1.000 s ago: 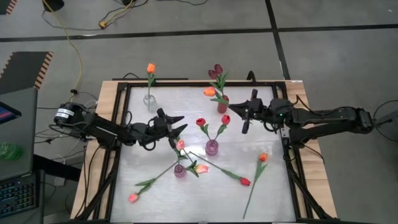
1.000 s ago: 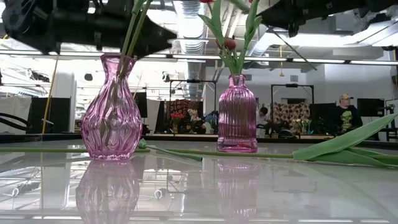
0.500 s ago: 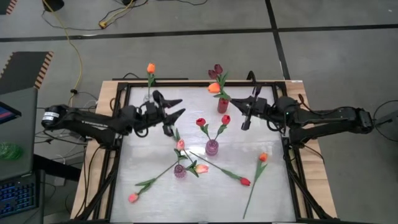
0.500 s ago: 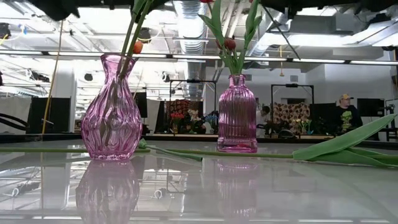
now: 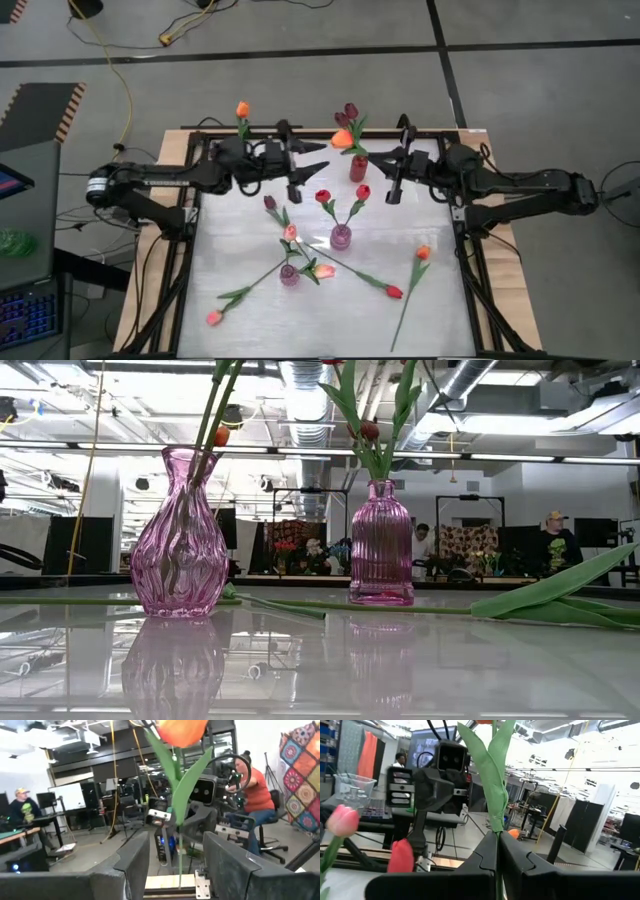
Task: Sort flowers into vase by color
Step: Put the top orange flower into the clear vase
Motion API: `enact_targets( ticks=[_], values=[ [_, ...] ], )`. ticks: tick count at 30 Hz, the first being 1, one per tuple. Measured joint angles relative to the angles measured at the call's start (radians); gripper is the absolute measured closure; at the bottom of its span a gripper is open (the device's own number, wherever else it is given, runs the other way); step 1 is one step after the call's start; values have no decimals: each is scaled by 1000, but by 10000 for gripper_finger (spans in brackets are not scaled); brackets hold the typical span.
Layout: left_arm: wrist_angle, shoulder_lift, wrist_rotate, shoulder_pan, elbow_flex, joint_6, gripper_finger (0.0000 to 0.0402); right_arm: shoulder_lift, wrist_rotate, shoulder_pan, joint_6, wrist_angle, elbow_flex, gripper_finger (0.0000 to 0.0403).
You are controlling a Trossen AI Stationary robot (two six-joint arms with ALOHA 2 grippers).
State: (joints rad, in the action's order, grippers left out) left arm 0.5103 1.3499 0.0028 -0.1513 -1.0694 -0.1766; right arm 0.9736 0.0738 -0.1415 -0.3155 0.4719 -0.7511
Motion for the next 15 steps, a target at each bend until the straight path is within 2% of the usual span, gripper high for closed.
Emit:
enact_targets(
  ticks=[7,15],
  values=[
    [-10,119,38,0,-148,-13,228,57,0,-12,-8,0,-34,367],
    [-10,197,28,0,-221,-24,228,66,0,-12,-8,-1,-38,367]
  ],
)
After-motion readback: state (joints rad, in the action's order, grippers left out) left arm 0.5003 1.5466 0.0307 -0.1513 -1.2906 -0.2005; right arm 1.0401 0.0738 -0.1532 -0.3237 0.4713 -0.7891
